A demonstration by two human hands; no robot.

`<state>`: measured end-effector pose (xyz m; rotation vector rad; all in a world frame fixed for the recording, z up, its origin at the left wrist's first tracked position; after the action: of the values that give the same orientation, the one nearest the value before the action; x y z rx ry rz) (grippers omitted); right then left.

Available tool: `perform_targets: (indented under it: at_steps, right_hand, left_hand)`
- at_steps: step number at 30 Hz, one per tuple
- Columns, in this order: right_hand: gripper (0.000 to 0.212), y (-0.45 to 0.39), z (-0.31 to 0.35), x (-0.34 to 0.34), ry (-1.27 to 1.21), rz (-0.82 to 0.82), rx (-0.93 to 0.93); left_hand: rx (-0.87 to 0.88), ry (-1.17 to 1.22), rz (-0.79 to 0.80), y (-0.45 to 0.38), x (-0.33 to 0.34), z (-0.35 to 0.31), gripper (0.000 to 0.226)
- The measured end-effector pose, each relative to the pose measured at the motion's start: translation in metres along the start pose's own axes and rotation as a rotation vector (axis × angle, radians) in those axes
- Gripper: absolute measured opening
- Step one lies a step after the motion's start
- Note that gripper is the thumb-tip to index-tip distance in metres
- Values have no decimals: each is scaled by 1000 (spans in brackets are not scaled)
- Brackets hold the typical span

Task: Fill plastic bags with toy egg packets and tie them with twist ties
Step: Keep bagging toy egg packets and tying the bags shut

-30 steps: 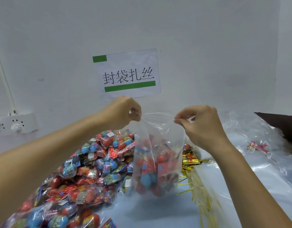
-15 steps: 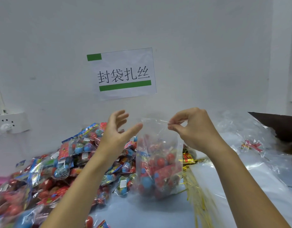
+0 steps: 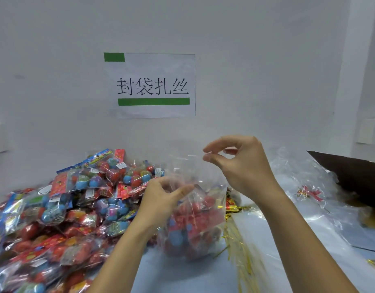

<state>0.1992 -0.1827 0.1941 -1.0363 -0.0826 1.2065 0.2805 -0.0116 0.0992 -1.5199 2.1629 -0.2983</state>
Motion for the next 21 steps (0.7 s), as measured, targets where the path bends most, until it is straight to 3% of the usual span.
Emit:
perform_targets:
  at_steps: [3,6,10,12,13,16,21]
  right_hand:
    - [27,2,1,-5,9,-87,-12]
    - [50,3,-16,-4,-40,-62,112]
    - [97,14,-60,13,-24,250,415]
    - [112,23,-73,24,23,437,481]
    - [107,26,-75,31,6,523,475]
    - [61,31,-68,51,-105,659,374]
    - [48,25,-57,66,-189,560,280]
  left_hand:
    - [-14,0,-10,-1,-4,-2,29]
    - [-26,-1,-42,0,-7,0,23]
    - [-47,54,-49,-1,-9,0,19]
    - [-29,83,-68,-2,-12,-4,19]
    - [-17,96,-77,-2,-13,-7,18]
    - [14,140,-52,-3,-10,-15,17]
    - [42,162,49,1,6,-30,22]
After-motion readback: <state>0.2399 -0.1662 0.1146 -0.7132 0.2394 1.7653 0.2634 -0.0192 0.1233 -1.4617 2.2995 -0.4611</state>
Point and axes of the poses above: each hand's wrist, its own y-axis away from the middle knuckle, its own x-axis out of the palm, z = x × y, the point moved 8 cm from there along -y, towards the middle knuckle, and after that the axes turned 11 degrees about z, right-handed, at the moved point
